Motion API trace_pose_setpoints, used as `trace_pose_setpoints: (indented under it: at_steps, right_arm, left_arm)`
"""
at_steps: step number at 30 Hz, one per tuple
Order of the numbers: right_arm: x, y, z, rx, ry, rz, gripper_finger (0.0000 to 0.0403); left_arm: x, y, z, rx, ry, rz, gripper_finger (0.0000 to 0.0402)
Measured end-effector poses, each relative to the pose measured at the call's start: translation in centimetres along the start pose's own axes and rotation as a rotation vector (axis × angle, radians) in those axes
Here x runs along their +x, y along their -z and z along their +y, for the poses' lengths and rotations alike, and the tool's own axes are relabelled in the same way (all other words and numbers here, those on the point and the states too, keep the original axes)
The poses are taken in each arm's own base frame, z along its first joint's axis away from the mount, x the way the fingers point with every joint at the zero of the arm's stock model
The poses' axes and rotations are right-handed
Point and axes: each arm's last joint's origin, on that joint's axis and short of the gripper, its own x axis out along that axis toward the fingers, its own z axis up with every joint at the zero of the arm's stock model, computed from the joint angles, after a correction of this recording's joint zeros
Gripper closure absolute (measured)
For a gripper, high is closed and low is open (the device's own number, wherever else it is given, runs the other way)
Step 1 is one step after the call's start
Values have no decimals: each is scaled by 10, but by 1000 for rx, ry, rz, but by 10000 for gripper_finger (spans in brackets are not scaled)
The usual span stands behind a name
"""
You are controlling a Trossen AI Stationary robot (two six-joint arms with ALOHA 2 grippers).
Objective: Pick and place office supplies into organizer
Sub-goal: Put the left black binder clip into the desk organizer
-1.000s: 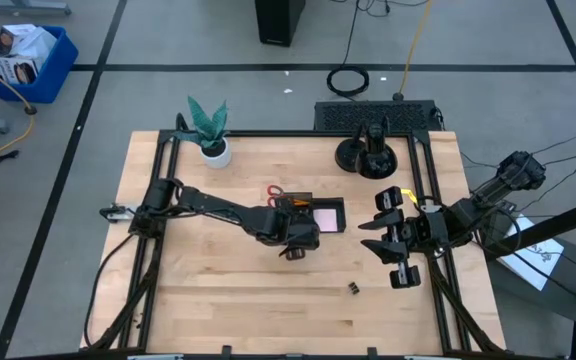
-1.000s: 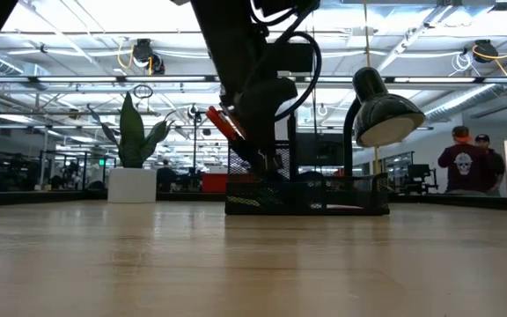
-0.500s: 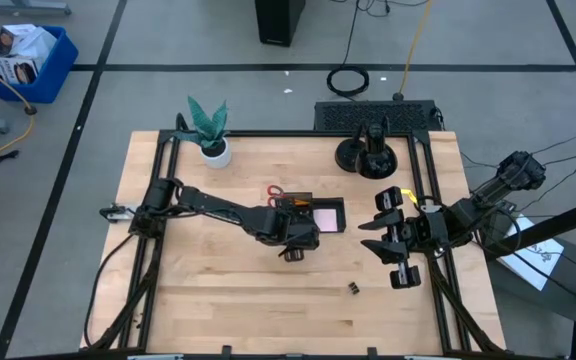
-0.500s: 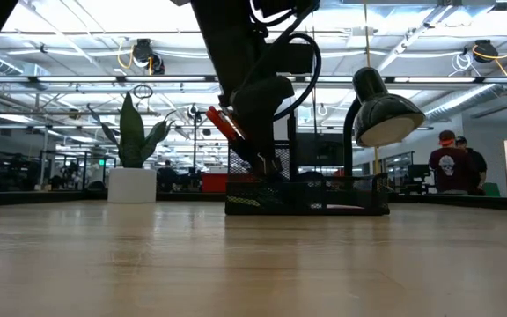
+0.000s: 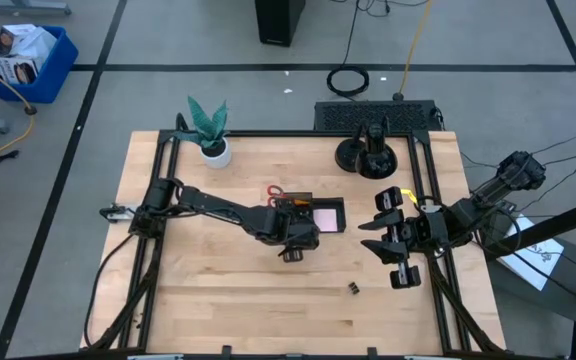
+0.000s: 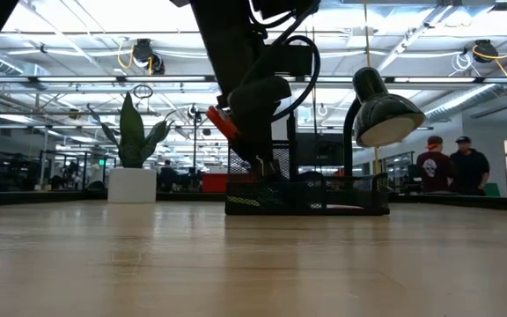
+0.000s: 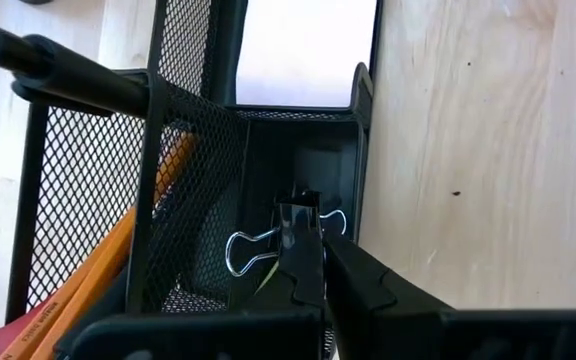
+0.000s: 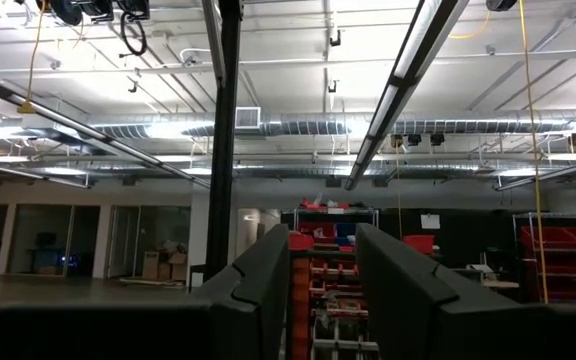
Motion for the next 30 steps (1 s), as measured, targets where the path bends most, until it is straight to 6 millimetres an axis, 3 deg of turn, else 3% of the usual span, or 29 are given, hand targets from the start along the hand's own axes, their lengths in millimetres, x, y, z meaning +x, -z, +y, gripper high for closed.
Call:
trace_pose_setpoints:
  at_steps: [30]
  right_arm:
    - [0, 0, 0, 18, -1, 0, 293]
  left_arm:
    - [3, 0, 6, -22, 46, 26, 382]
